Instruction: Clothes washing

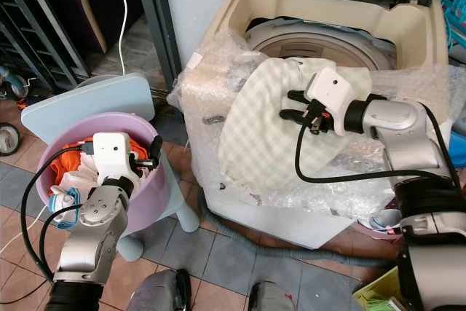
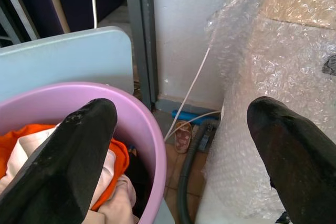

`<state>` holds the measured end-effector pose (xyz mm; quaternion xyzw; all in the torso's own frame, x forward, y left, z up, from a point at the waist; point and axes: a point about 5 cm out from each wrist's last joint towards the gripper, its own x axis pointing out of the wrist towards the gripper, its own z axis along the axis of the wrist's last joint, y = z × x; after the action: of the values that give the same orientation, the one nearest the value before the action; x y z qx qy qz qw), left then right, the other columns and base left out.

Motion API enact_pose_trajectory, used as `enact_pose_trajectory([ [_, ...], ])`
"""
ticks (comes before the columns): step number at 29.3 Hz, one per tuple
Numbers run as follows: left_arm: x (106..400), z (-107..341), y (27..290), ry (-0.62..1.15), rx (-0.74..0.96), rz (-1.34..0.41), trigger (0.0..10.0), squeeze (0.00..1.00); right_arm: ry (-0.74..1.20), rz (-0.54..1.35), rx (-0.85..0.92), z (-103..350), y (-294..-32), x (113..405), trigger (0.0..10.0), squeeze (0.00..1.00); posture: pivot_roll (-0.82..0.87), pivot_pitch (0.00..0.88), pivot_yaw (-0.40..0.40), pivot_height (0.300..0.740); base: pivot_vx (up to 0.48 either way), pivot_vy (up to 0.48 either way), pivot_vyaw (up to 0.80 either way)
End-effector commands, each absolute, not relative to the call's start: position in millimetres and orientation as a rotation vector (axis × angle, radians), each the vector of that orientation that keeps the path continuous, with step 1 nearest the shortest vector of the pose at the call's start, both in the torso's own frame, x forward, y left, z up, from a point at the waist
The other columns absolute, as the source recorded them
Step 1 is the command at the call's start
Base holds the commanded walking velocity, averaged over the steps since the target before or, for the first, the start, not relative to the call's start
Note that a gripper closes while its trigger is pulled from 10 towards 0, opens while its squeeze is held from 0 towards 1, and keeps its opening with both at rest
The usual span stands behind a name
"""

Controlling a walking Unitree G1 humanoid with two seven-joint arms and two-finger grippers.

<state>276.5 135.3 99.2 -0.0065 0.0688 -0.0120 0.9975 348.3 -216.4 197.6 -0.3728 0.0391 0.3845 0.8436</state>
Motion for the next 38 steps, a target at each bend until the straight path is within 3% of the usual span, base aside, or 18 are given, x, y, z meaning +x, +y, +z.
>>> enact_pose_trajectory([
  [1,276,98,137,0.146,-0.001,-0.017,10.0,0.00,0.159,0.715,-0.848,181,-224,352,10.0,1.00,-0.01,0.091,0.042,0.740,0.000,0.000,0.00],
  [2,276,98,137,0.146,-0.002,-0.017,10.0,0.00,0.139,0.691,-0.846,182,-222,353,1.1,1.00,-0.01,0.091,0.042,0.740,0.000,0.000,0.00],
  [3,276,98,137,0.147,-0.002,-0.016,10.0,0.00,0.125,0.679,-0.844,182,-221,354,1.1,1.00,-0.01,0.091,0.041,0.740,0.000,0.000,0.00],
  [4,276,98,137,0.147,-0.002,-0.016,10.0,0.00,0.109,0.648,-0.828,183,-220,356,0.0,0.89,-0.01,0.091,0.041,0.740,0.000,0.000,0.00],
  [5,276,98,136,0.147,-0.002,-0.016,10.0,0.00,0.097,0.623,-0.819,183,-219,357,0.0,0.75,-0.01,0.091,0.041,0.740,0.000,0.000,0.00],
  [6,276,98,136,0.146,-0.003,-0.015,10.0,0.00,0.065,0.545,-0.797,184,-219,361,0.0,0.15,-0.01,0.090,0.040,0.740,0.000,0.000,0.00],
  [7,276,98,136,0.147,-0.003,-0.014,10.0,0.00,0.056,0.524,-0.793,185,-219,362,0.0,0.15,-0.01,0.090,0.040,0.740,0.000,0.000,0.00],
  [8,276,98,136,0.147,-0.004,-0.014,10.0,0.00,0.033,0.473,-0.780,185,-220,364,0.0,0.02,-0.01,0.090,0.038,0.740,0.000,0.000,0.00],
  [23,277,97,134,0.148,-0.008,-0.014,10.0,0.00,0.164,0.164,-0.609,167,-252,372,0.0,0.00,-0.01,0.086,0.033,0.740,0.000,0.000,0.00],
  [32,278,98,134,0.146,-0.008,-0.015,10.0,0.00,0.161,0.116,-0.516,169,-250,377,0.0,0.00,-0.01,0.086,0.033,0.740,0.000,0.000,0.00],
  [38,278,98,133,0.145,-0.007,-0.018,10.0,0.00,0.093,0.052,-0.437,195,-246,391,0.0,0.00,-0.02,0.085,0.034,0.740,0.000,0.000,0.00],
])
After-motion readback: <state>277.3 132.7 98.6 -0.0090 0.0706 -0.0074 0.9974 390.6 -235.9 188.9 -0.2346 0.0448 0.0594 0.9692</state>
